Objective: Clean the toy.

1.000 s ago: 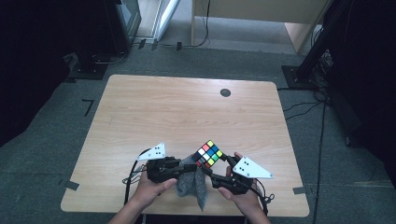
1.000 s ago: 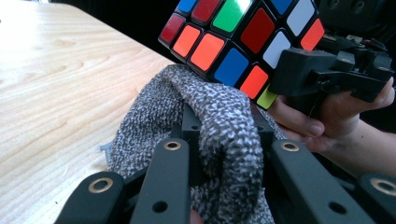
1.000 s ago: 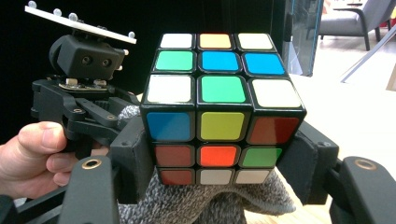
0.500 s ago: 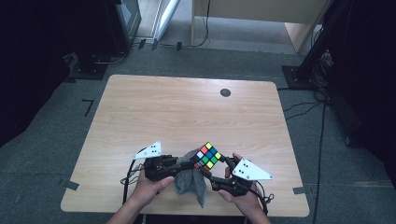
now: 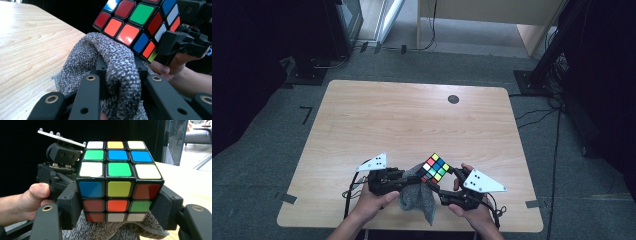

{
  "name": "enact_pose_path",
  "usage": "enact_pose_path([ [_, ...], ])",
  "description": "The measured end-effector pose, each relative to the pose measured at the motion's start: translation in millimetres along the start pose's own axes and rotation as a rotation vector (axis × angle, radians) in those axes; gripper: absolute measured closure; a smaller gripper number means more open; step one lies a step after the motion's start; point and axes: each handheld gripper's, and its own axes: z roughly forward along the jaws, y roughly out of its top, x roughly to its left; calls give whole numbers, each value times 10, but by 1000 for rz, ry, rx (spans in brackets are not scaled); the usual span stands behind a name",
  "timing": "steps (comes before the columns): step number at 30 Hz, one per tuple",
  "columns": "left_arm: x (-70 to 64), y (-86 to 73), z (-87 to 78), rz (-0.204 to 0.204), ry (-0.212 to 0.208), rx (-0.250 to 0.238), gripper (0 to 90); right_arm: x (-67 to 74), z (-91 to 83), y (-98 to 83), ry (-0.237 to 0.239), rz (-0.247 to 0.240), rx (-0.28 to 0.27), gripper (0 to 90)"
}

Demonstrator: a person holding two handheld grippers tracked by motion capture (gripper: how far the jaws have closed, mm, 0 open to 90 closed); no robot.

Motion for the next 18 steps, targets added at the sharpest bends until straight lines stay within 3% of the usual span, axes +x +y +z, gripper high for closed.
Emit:
enact_pose_path([
  [8,-8,-7,13,1,-9,9,747,-26,-8,1,4,30,-11,330],
  [13,-67,-40,113,8,-54,46,749,-22,-7,-2,-23,50,-29,340],
  [16,-119,-45,149,48,-33,60,748,-8,1,-9,-43,41,-21,341],
  [18,-111,-37,134,43,-30,51,750,-9,-5,-6,-52,34,-23,341],
])
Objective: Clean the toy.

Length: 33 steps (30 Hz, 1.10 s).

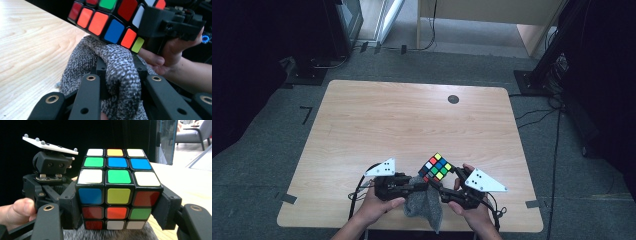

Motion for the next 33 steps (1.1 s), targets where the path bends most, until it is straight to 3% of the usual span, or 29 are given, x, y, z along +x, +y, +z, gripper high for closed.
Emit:
enact_pose_path([
  [2,42,29,-104,-3,22,-45,753,-9,-11,13,-8,5,-3,342],
  [5,81,45,-179,-17,33,-71,754,-40,-27,18,-12,9,-4,342],
  [10,45,18,-83,-12,15,-35,753,-49,-24,20,-11,16,0,342],
  [14,-15,6,3,39,41,18,744,-35,4,-1,-18,14,20,341],
  [22,100,34,-147,-19,70,-37,745,-51,13,-13,-29,6,32,342],
  [25,63,10,-56,-12,56,-1,745,-47,24,-11,-25,14,31,342],
  [28,11,-3,8,28,69,33,740,-30,37,-23,-24,3,42,342],
  [33,89,27,-119,2,106,-2,740,-27,33,-25,-52,-40,53,342],
])
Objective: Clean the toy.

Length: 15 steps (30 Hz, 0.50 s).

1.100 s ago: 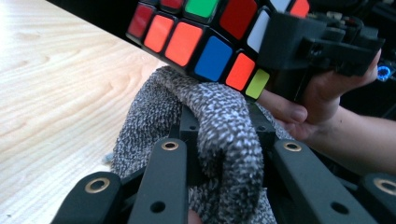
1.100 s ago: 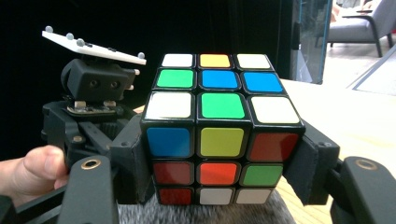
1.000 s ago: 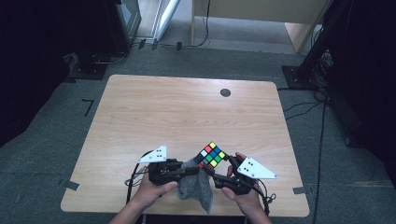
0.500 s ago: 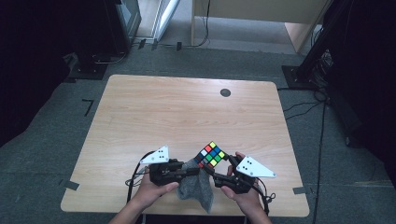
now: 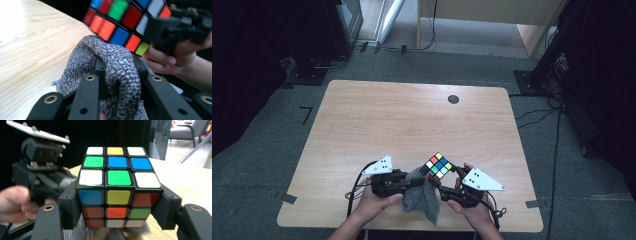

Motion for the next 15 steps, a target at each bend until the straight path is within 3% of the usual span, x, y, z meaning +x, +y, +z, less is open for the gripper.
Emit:
enact_pose_path([
  [3,62,12,-63,-30,17,-18,740,-14,-9,-9,-17,-12,12,342],
  [5,70,15,-65,-27,27,-13,728,-23,-11,-12,-26,-18,12,342],
  [8,91,39,-55,-28,122,41,651,-5,-6,-18,-63,-60,24,342],
  [10,108,48,-69,-42,144,50,577,14,5,-30,-92,-92,36,342],
  [11,153,76,-120,-89,181,41,530,25,12,-39,-108,-111,43,343],
  [12,153,76,-120,-89,181,41,484,36,21,-50,-124,-132,49,342],
  [13,195,114,-197,-135,203,8,446,49,31,-62,-138,-150,58,342],
  [15,221,156,-282,-150,234,-12,379,67,48,-83,-157,-171,69,342],
])
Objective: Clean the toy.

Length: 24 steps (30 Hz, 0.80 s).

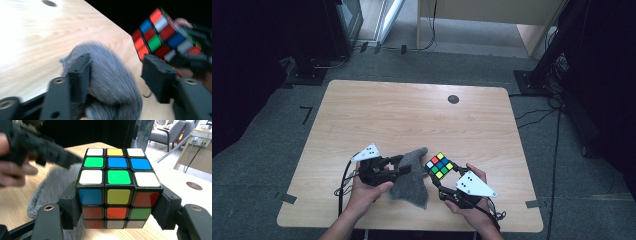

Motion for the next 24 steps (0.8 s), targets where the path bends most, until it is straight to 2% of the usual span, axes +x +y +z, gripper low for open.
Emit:
enact_pose_path([
  [4,-22,86,-116,9,56,-20,244,25,6,-6,-16,-25,-1,343],
  [6,-74,116,-122,9,43,-24,216,42,13,-10,-33,-39,1,342],
  [9,-194,125,-46,17,8,0,184,83,45,-25,-49,-64,12,342],
  [14,-386,123,86,13,-53,30,167,194,103,-50,-51,-116,26,342],
  [18,-498,121,156,30,-66,55,159,257,146,-61,-52,-140,30,342],
  [24,-589,109,218,75,-30,81,141,328,195,-73,-48,-156,39,342],
])
